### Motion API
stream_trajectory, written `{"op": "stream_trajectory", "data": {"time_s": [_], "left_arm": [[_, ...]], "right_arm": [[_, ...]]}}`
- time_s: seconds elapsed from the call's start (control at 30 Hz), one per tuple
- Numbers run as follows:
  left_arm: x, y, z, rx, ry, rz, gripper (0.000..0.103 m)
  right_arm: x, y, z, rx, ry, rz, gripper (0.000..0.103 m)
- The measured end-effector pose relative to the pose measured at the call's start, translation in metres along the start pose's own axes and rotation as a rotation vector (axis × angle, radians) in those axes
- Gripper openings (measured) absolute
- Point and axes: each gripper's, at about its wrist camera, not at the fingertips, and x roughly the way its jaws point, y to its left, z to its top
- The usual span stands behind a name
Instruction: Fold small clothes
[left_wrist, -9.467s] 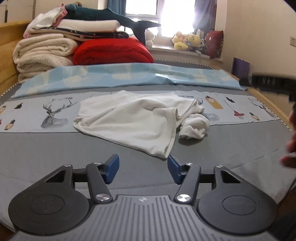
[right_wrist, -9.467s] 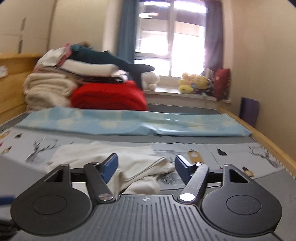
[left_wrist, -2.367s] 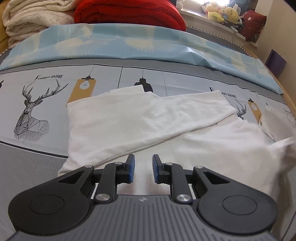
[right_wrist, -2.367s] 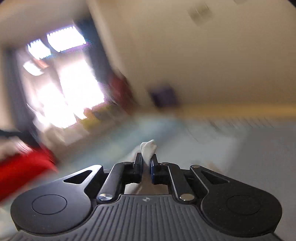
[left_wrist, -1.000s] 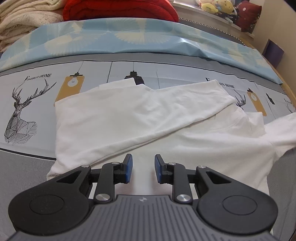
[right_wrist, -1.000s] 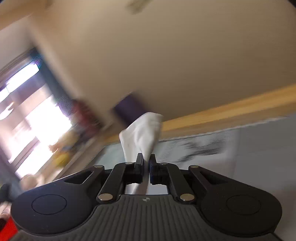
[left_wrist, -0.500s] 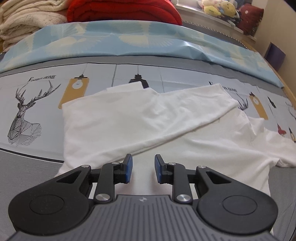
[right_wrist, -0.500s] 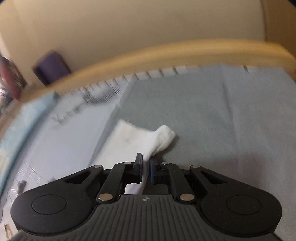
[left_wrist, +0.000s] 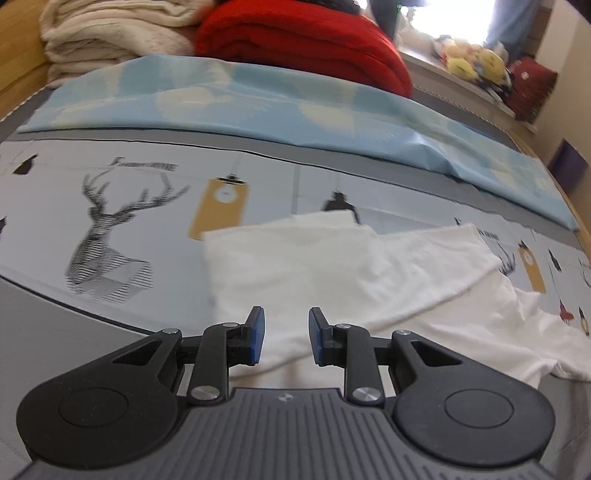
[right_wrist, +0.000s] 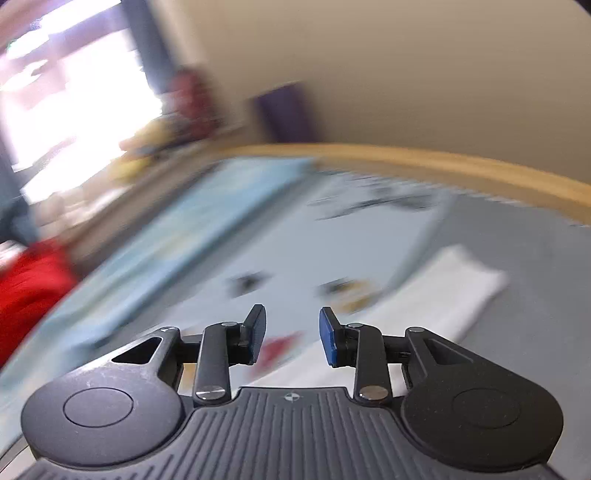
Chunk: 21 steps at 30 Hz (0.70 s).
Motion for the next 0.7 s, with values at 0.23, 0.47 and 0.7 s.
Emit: {"op": "stream_trajectory", "data": {"time_s": [0.23,0.47,0.7], "left_arm": [[-0.006,0.024,0.001,-0.038,-0.02,0.026,0.028],[0.005,-0.013,-0.008,0.045,-0.065,-0.031,0.028],[0.049,-0.072,-0.011,0.104,-0.054,-0.137,0.028]], "right_arm": [[-0.041,0.105,-0.098,-0.128,0.23,0.296,0.04],[-0.009,0.146,-0.161,-0.192,0.379,0.32,0.029],[0.023,0.133,-0.185,-0.091,0.556,0.163,0.019]]}}
